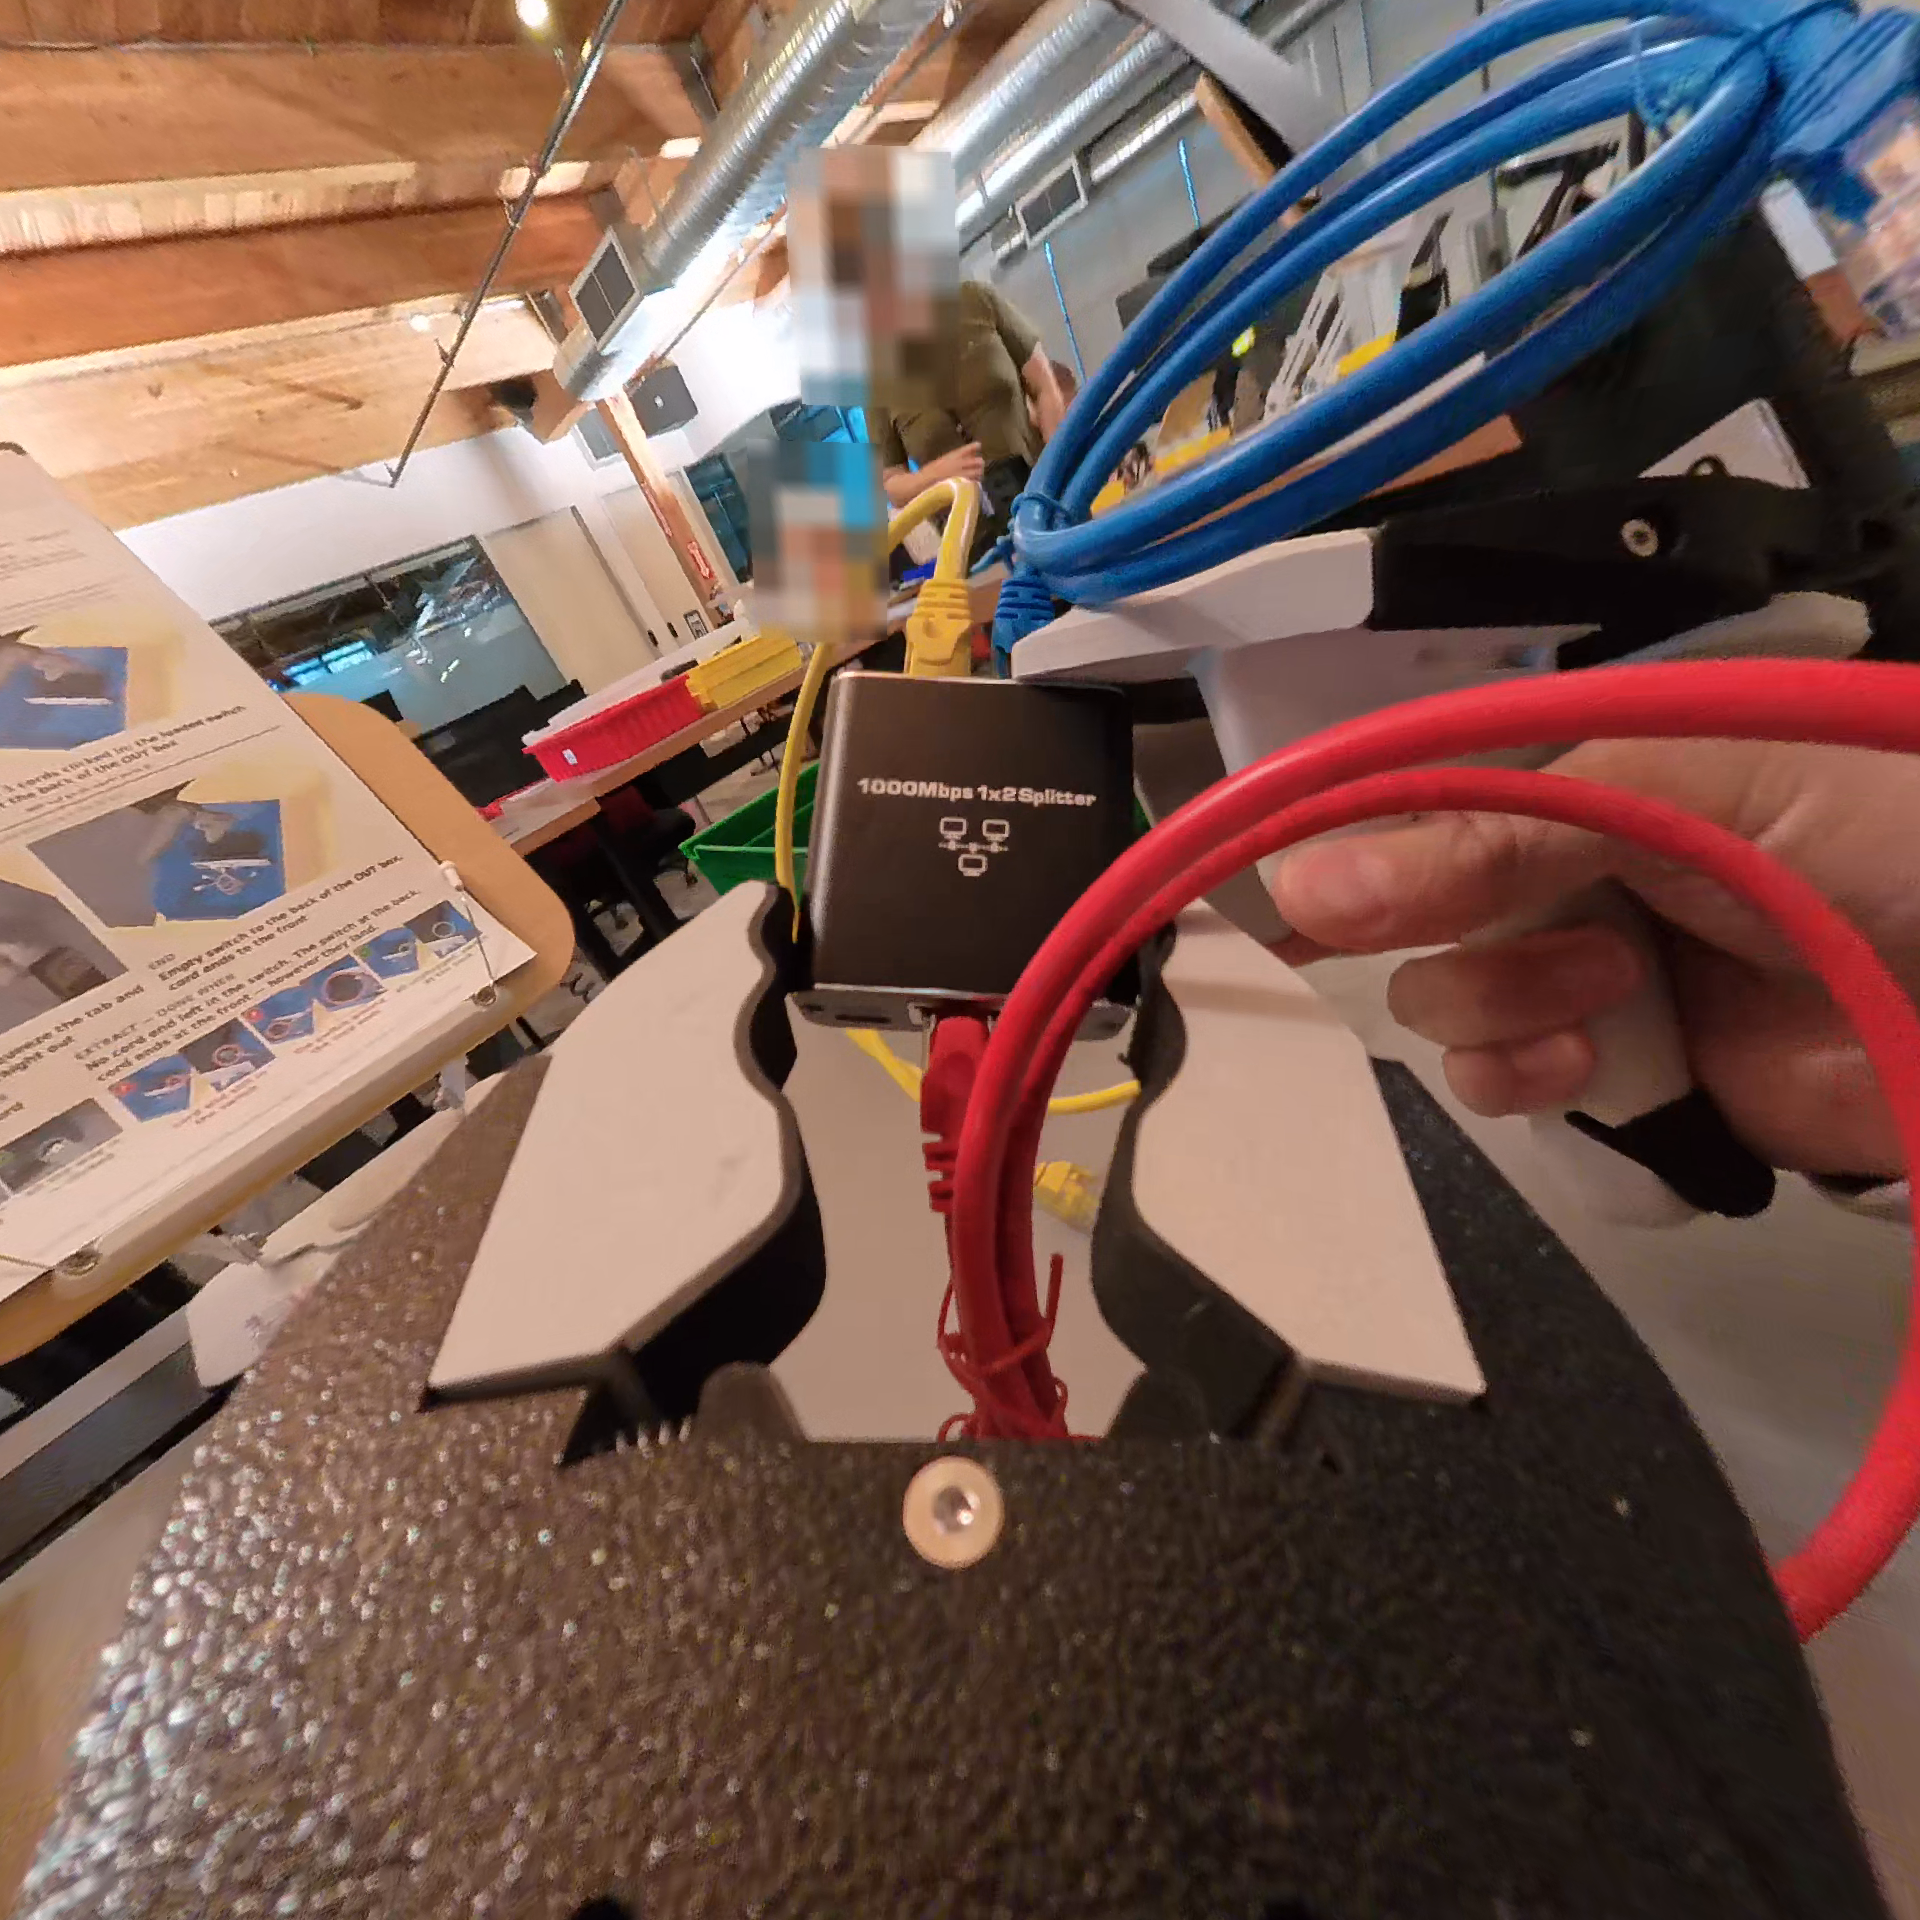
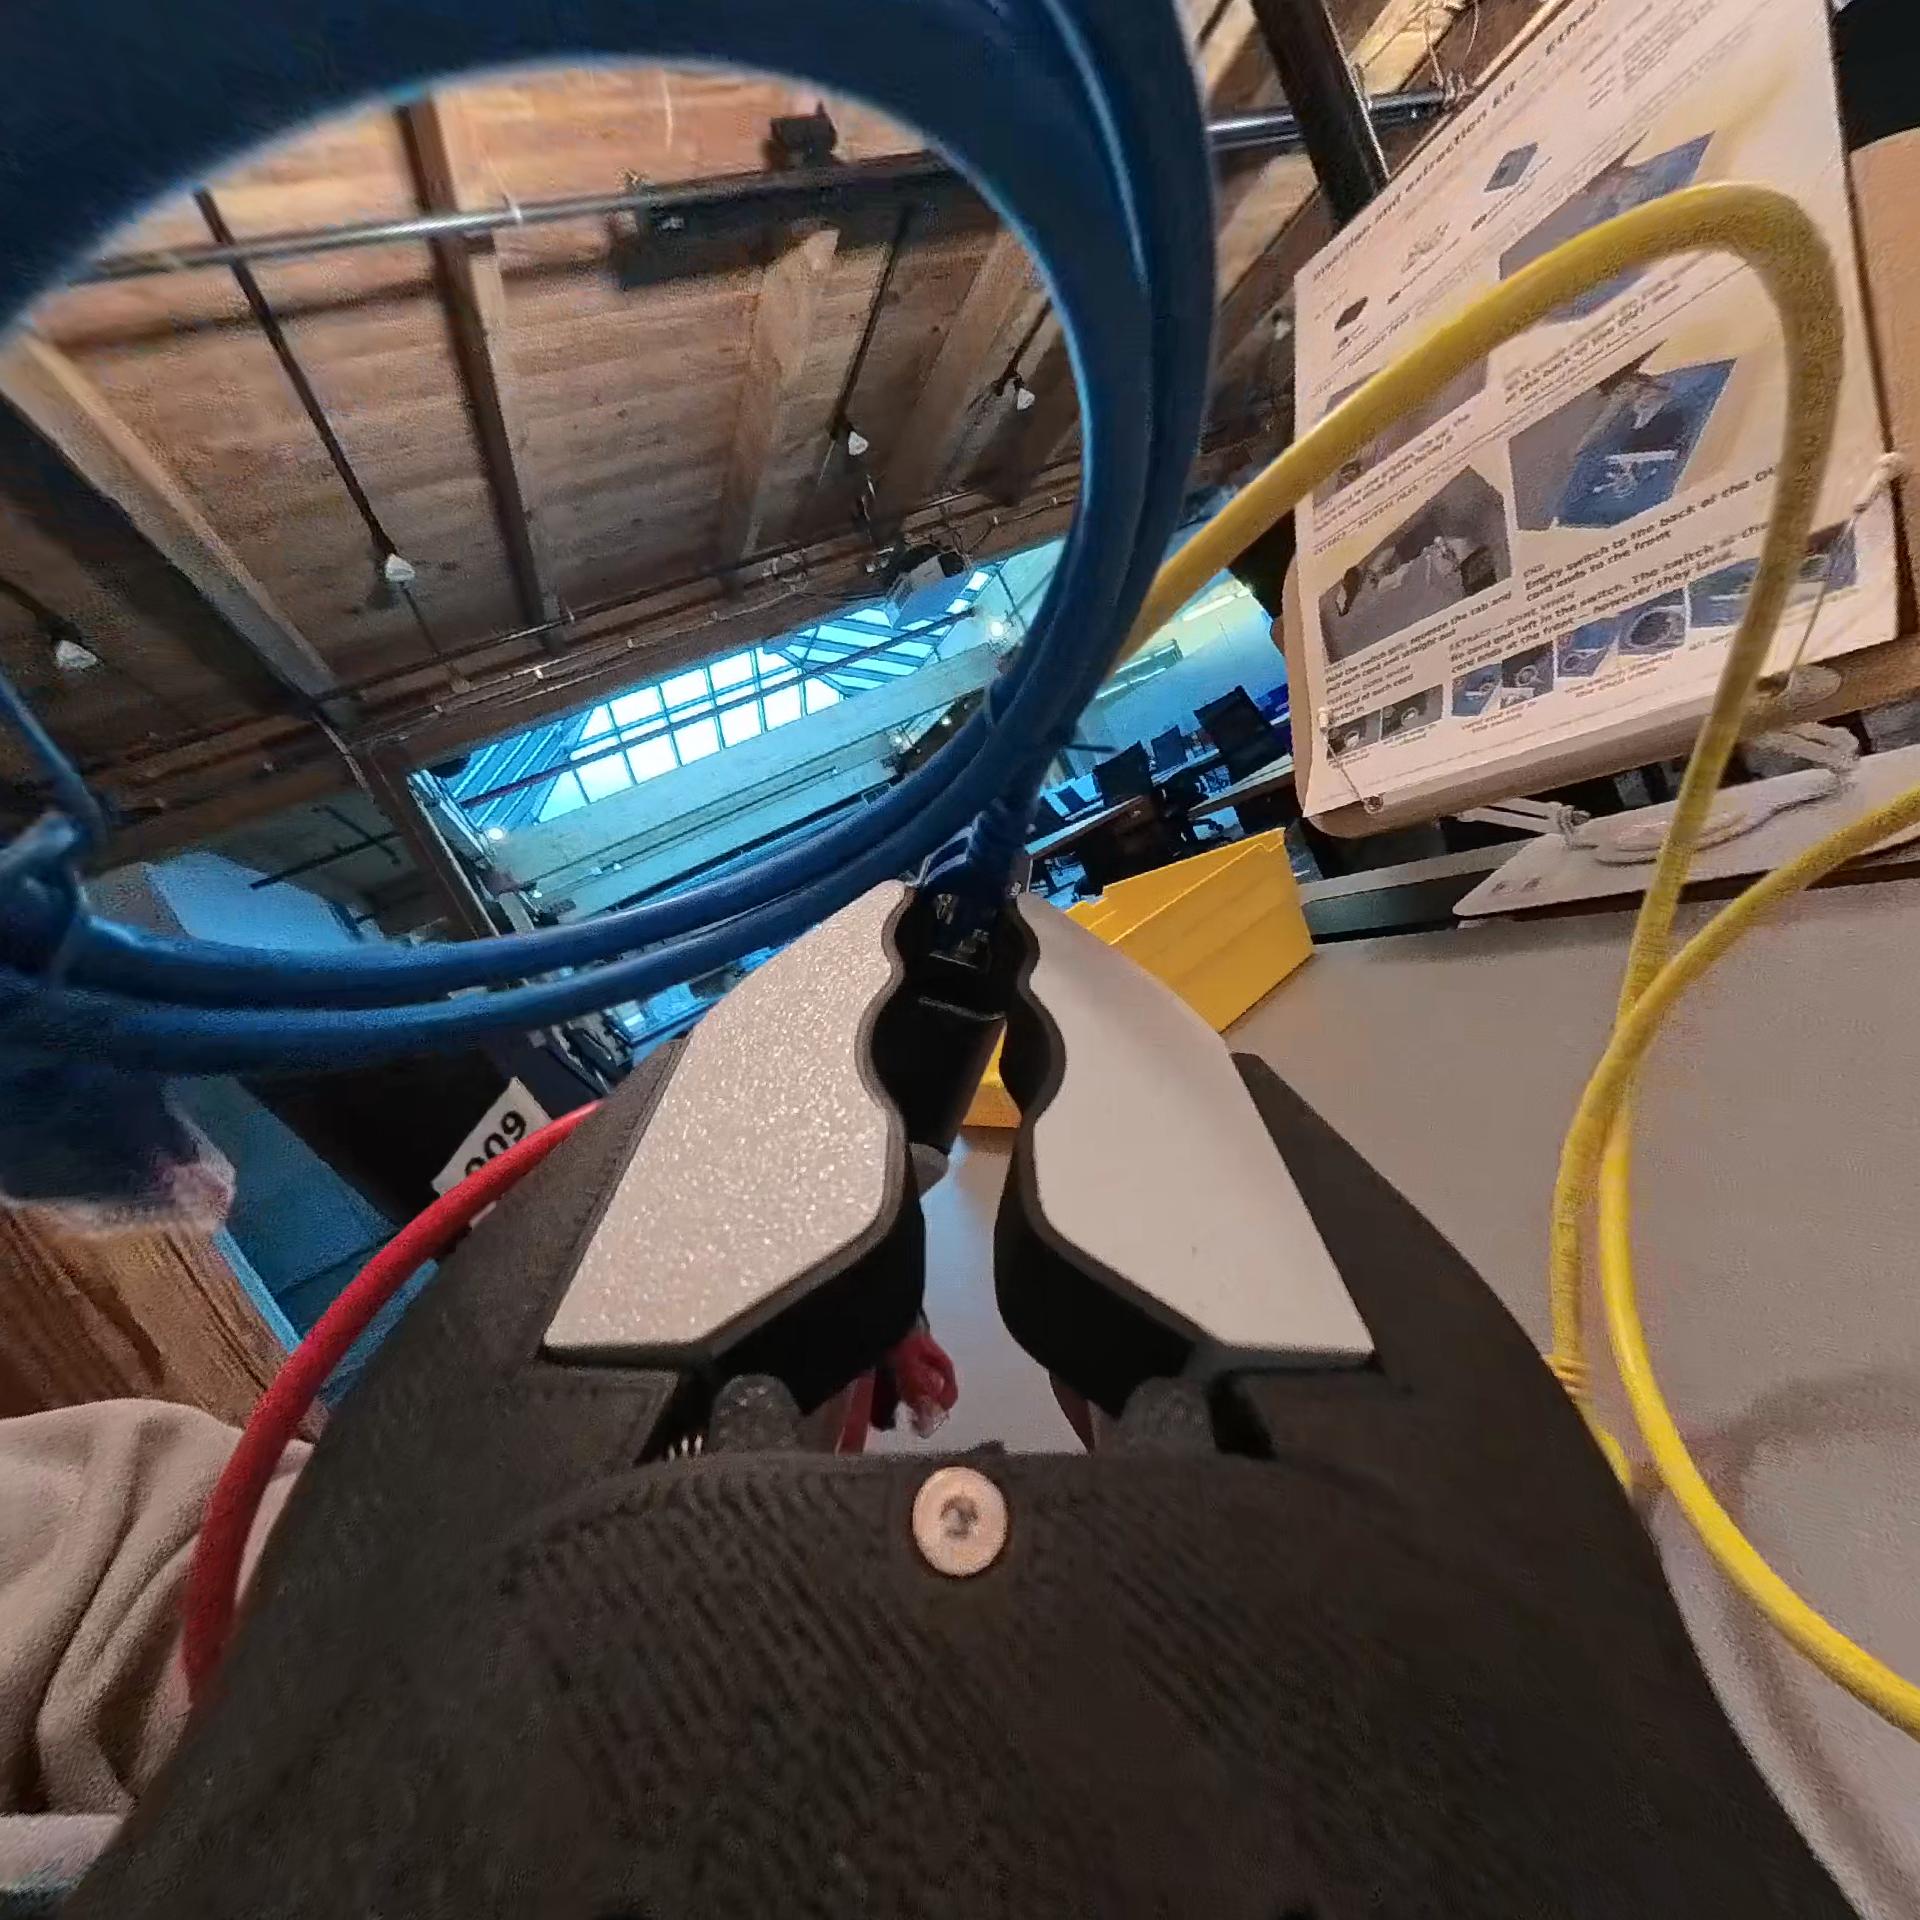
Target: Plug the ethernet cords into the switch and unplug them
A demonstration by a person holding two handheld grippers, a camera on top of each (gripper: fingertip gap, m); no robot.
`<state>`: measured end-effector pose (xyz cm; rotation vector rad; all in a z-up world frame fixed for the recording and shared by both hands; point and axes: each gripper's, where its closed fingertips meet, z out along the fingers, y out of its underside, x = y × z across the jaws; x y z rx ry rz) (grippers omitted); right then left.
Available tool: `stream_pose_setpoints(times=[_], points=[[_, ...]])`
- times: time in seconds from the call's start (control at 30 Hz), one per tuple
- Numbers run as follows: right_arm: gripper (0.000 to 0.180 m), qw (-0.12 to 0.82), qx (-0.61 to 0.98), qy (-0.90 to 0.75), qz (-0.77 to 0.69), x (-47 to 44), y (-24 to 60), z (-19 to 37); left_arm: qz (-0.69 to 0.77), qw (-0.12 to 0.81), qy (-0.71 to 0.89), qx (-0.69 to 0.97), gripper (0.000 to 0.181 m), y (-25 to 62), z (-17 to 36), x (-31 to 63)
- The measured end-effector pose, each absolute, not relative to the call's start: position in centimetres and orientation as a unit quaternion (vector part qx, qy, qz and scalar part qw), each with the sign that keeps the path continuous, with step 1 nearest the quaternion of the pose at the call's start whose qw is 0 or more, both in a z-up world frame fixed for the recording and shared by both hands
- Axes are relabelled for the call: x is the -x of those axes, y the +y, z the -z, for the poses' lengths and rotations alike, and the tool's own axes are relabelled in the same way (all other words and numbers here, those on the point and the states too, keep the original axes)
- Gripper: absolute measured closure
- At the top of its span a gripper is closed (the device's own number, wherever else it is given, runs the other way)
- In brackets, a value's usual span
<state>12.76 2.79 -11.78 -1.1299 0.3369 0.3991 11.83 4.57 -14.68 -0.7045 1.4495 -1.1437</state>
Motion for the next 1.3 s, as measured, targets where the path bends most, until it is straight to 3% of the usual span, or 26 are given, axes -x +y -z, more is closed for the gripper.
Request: stream_pose_setpoints(times=[0.53, 0.97, 1.3], points=[[0.165, 0.794, 0.541, 0.184, -0.208, -12.1, 3.7, 12.9, 0.394, 0.520, 0.667, 0.360, 0.107, 5.1, 17.5, -14.2], [0.165, 0.787, 0.533, 0.200, -0.239, -12.8, 3.5, 13.3, 0.432, 0.457, 0.685, 0.367, 0.105, 4.7, 18.2, -14.9], [0.165, 0.782, 0.467, 0.232, -0.341, -12.7, 3.5, 13.3, 0.383, 0.571, 0.683, 0.246, 0.105, 4.9, 16.6, -14.6]])
